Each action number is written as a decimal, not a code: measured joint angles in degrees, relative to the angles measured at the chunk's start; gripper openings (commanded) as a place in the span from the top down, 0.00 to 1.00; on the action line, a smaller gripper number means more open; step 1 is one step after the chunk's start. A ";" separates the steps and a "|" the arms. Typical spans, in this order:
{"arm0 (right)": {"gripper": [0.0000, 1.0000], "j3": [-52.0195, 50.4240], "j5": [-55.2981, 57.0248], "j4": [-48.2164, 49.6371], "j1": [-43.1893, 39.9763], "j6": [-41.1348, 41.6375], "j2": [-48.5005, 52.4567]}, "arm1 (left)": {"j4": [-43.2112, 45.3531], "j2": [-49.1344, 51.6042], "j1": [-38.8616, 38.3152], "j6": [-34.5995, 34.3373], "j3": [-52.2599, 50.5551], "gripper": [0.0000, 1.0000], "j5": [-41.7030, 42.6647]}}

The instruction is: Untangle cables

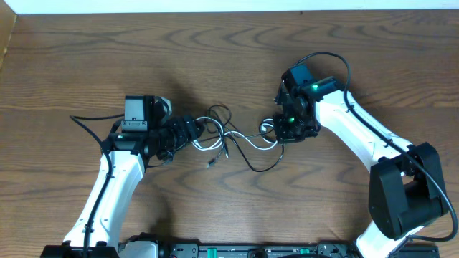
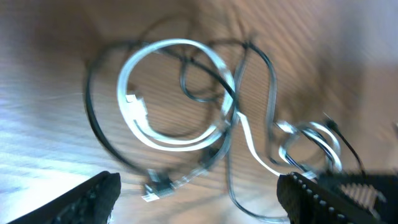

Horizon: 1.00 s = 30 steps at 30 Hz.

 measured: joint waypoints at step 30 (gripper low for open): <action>0.99 0.00 -46.90 14.60 0.00 -19.67 0.00 | 11.72 0.00 -0.15 6.47 0.02 0.58 18.69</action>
